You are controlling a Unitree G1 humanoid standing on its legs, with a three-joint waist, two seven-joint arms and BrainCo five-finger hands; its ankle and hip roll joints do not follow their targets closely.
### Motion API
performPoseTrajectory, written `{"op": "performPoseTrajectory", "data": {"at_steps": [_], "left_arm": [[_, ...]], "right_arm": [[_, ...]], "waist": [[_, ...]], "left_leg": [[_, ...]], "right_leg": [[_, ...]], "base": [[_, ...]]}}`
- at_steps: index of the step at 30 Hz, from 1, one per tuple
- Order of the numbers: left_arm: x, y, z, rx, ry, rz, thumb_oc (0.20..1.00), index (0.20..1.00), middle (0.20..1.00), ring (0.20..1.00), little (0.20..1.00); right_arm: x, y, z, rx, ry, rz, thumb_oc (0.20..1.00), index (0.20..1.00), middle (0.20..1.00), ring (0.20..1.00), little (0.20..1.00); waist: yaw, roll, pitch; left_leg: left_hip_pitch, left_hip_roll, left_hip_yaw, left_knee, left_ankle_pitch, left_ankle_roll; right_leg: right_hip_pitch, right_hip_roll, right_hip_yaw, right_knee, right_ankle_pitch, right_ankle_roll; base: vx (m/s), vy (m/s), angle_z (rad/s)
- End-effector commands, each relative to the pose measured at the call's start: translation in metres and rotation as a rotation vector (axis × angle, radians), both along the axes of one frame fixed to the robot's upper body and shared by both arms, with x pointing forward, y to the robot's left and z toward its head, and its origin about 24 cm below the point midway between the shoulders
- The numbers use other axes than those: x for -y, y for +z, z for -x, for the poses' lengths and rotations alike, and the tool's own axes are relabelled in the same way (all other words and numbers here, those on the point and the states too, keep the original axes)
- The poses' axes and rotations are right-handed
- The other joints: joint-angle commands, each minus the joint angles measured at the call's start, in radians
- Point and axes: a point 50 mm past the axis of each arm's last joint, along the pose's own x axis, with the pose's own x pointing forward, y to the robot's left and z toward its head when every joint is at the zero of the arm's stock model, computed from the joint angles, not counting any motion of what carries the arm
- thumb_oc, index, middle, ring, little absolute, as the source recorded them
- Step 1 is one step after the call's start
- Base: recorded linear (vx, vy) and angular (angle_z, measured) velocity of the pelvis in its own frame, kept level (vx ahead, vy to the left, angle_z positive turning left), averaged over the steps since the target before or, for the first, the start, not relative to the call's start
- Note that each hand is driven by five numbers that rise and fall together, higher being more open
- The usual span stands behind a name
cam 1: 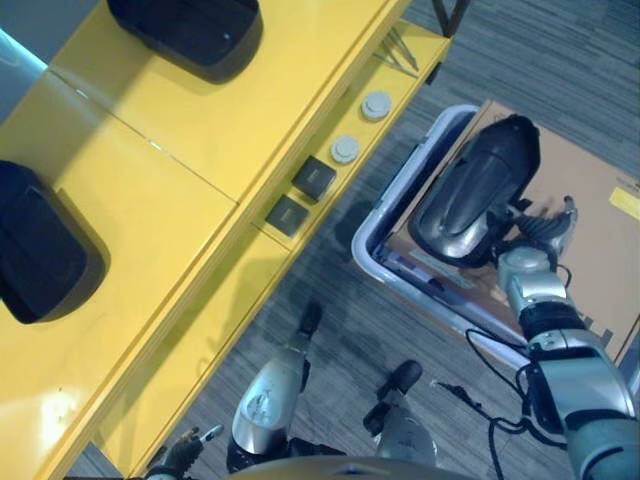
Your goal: Move parts from the plastic box to the shelf.
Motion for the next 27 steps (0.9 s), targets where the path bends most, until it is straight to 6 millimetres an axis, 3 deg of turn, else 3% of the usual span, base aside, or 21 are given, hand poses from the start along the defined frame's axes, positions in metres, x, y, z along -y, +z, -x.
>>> {"op": "performPoseTrajectory", "data": {"at_steps": [1,2,9,17,23,24,27], "left_arm": [[-0.010,0.002,0.009,-0.025,-0.039,-0.018,1.000,1.000,1.000,1.000,1.000],[-0.009,0.002,0.009,-0.022,-0.038,-0.017,1.000,1.000,1.000,1.000,1.000],[-0.011,0.004,0.003,0.003,-0.043,-0.017,1.000,1.000,1.000,1.000,1.000],[-0.014,0.008,-0.006,0.058,-0.038,-0.032,1.000,1.000,1.000,1.000,1.000],[-0.015,0.018,-0.024,0.185,-0.054,-0.030,1.000,1.000,1.000,1.000,1.000],[-0.015,0.024,-0.034,0.251,-0.071,-0.033,1.000,1.000,1.000,1.000,1.000],[-0.015,0.032,-0.047,0.313,-0.060,-0.012,1.000,1.000,1.000,1.000,1.000]], "right_arm": [[-0.021,-0.010,-0.010,-0.088,0.119,0.028,0.376,0.376,0.376,0.376,0.376],[-0.021,-0.011,-0.010,-0.103,0.118,0.031,0.200,0.200,0.200,0.200,0.200],[-0.009,-0.022,-0.002,-0.207,0.110,0.100,0.200,0.200,0.200,0.200,0.200],[0.000,-0.021,0.003,-0.194,0.108,0.107,0.200,0.200,0.200,0.200,0.200],[-0.006,-0.002,0.000,-0.005,0.110,0.074,0.200,0.200,0.200,0.200,0.200],[-0.013,0.010,-0.001,0.087,0.113,0.069,0.200,0.200,0.200,0.200,0.200],[-0.018,0.021,0.000,0.151,0.125,0.069,0.200,0.200,0.200,0.200,0.200]], "waist": [[0.046,0.034,-0.038],[0.047,0.034,-0.038],[0.051,0.031,-0.030],[0.046,0.020,-0.022],[0.036,-0.001,-0.042],[0.029,-0.013,-0.059],[0.020,-0.023,-0.082]], "left_leg": [[-0.041,0.002,0.001,0.005,-0.001,0.000],[-0.040,0.002,0.001,0.005,-0.002,0.000],[-0.044,0.002,0.000,0.011,-0.003,0.001],[-0.045,0.005,0.004,0.015,-0.004,0.002],[-0.013,0.013,0.014,0.002,-0.008,0.001],[0.008,0.018,0.020,-0.008,-0.011,0.000],[0.030,0.024,0.027,-0.015,-0.017,0.000]], "right_leg": [[-0.062,-0.057,0.053,0.174,-0.069,0.036],[-0.062,-0.057,0.052,0.174,-0.069,0.037],[-0.061,-0.059,0.050,0.178,-0.067,0.036],[-0.063,-0.055,0.054,0.180,-0.064,0.037],[-0.036,-0.044,0.050,0.165,-0.058,0.039],[-0.022,-0.037,0.050,0.157,-0.058,0.040],[-0.007,-0.032,0.052,0.150,-0.058,0.041]], "base": [[0.00,0.007,0.05],[0.00,0.008,0.05],[0.00,-0.003,0.04],[0.00,-0.013,0.00],[0.01,-0.068,0.01],[0.03,-0.078,0.01],[0.05,-0.067,0.00]]}}
